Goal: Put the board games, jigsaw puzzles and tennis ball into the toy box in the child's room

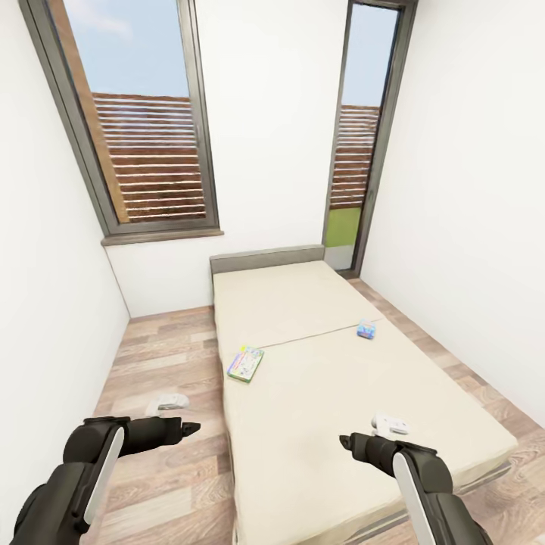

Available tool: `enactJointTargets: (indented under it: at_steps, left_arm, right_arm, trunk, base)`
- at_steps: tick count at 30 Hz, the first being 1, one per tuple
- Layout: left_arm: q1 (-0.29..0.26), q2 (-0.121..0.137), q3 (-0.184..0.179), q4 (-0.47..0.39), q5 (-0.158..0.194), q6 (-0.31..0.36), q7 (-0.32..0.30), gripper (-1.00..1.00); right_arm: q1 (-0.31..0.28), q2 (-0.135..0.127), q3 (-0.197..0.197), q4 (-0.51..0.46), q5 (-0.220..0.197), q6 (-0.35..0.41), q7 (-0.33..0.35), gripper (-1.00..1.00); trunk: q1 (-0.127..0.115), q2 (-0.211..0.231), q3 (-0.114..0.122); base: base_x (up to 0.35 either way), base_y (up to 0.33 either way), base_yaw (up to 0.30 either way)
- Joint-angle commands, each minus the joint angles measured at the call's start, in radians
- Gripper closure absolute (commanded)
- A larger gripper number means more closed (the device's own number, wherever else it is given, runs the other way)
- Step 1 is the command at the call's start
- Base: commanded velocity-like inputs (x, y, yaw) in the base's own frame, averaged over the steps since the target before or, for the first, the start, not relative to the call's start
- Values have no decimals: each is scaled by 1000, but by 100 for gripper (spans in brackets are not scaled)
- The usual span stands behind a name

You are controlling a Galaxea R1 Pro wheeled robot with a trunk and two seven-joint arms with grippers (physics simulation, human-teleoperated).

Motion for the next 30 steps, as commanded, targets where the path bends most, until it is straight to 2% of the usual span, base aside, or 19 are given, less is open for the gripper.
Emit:
enactJointTargets:
  at_steps: [1,5,13,22,30]
  left_arm:
    - [-1,0,1,-1,-1,5,-4,-100]
    - [-1,0,1,-1,-1,5,-4,-100]
    - [-1,0,1,-1,-1,5,-4,-100]
    - [-1,0,1,-1,-1,5,-3,-100]
    - [-1,0,1,-1,-1,5,-4,-100]
  right_arm:
    - [-1,1,-2,-1,-6,5,-1,-100]
    - [-1,3,-2,-2,-6,9,-1,-100]
    - [-1,3,-2,-2,-6,11,-1,-100]
    - [-2,3,-2,-3,-6,12,-1,-100]
    - [-2,2,-2,-2,-6,13,0,-100]
  trunk:
    - [1,-2,-2]
    - [1,-2,-2]
    - [1,-2,-2]
    - [1,-2,-2]
    - [1,-2,-2]
  base:
    - [88,206,0]
    - [127,237,-85]
    - [150,190,-247]
    - [17,41,-279]
    - [1,229,-273]
